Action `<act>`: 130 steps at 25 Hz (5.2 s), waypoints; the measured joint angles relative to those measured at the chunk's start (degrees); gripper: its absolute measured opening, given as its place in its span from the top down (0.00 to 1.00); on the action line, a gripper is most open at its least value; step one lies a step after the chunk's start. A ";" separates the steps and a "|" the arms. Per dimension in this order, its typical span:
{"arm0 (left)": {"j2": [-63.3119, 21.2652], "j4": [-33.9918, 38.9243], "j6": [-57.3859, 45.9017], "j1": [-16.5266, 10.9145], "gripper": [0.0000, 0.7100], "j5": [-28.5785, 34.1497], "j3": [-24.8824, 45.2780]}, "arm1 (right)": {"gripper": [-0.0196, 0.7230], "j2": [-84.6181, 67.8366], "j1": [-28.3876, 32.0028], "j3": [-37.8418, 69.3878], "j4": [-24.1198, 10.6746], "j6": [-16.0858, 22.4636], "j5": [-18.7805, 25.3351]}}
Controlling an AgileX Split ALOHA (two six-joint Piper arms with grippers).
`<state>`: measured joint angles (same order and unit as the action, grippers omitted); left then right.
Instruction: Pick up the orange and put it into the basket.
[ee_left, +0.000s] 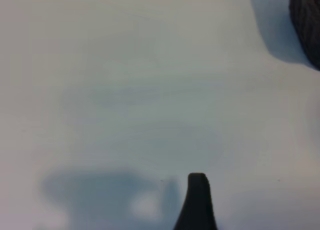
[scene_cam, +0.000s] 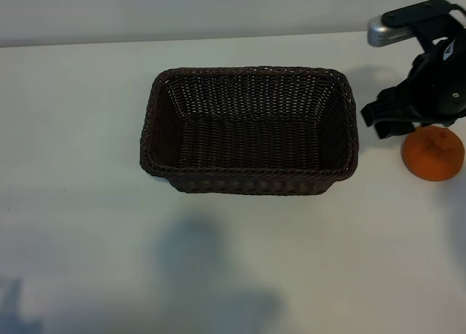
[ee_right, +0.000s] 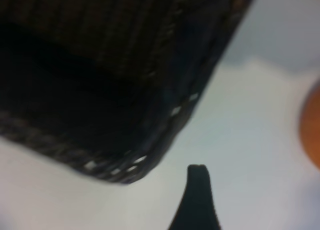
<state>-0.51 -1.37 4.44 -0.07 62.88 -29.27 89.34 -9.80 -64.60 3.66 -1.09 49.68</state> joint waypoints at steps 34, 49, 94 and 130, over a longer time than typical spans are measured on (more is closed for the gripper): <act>0.00 0.00 -0.51 0.00 0.16 -0.26 0.62 | 0.38 20.05 14.29 -0.35 -2.96 3.39 -9.78; 0.00 0.00 -0.51 0.00 0.16 -0.26 0.62 | 0.85 15.89 14.29 -5.38 -2.42 2.21 0.66; 0.00 0.00 -0.36 0.00 0.16 -0.26 0.62 | 0.87 36.35 -13.22 -35.46 2.29 3.29 11.01; 0.00 0.00 -0.53 0.00 0.16 -0.26 0.62 | 0.13 32.24 5.35 -52.54 -7.09 1.09 20.20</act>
<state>-0.51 -1.37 3.91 -0.07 62.62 -28.64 121.58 -4.45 -117.14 -3.44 0.00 69.88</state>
